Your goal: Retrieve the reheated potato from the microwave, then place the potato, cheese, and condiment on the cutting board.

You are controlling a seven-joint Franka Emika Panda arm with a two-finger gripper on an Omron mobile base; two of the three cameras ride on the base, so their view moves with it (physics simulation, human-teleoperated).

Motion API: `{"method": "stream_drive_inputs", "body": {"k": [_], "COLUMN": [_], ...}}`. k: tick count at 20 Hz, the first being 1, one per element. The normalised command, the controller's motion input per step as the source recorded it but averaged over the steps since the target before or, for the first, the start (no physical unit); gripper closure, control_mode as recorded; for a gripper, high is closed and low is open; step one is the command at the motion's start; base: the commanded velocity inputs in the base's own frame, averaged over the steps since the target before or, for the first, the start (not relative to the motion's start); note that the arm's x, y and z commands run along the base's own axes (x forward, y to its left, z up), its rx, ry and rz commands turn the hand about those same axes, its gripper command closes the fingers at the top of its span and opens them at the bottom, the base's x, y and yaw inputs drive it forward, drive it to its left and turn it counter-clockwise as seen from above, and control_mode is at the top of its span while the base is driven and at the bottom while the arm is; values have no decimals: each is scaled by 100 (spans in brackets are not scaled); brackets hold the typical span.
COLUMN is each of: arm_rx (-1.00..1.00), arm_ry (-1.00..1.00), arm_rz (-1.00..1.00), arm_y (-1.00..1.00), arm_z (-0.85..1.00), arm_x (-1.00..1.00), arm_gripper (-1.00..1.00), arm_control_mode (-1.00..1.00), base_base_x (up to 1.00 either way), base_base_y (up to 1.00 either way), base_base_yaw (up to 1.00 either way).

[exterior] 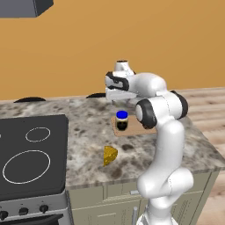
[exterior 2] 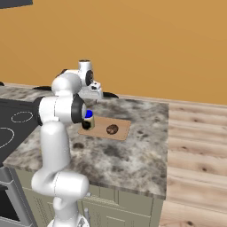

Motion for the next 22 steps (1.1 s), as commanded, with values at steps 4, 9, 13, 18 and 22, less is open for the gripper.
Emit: {"method": "stream_drive_inputs", "body": {"k": [4,9,13,18,22], "arm_rx": [0,1,0,0,0], "arm_ry": [0,0,-11,-5,0], "arm_rz": [4,0,0,-3,-9], "arm_y": [19,17,11,14,22], "arm_z": [1,0,-2,0,-1], "arm_x": [-72,-82,-88,-85,-79], "arm_gripper": [-100,-100,-100,-100,-100], "arm_control_mode": [-100,-100,-100,-100,-100], "base_base_x": [0,0,0,0,0], "base_base_y": [0,0,0,0,0], "base_base_yaw": [0,0,0,0,0]}}
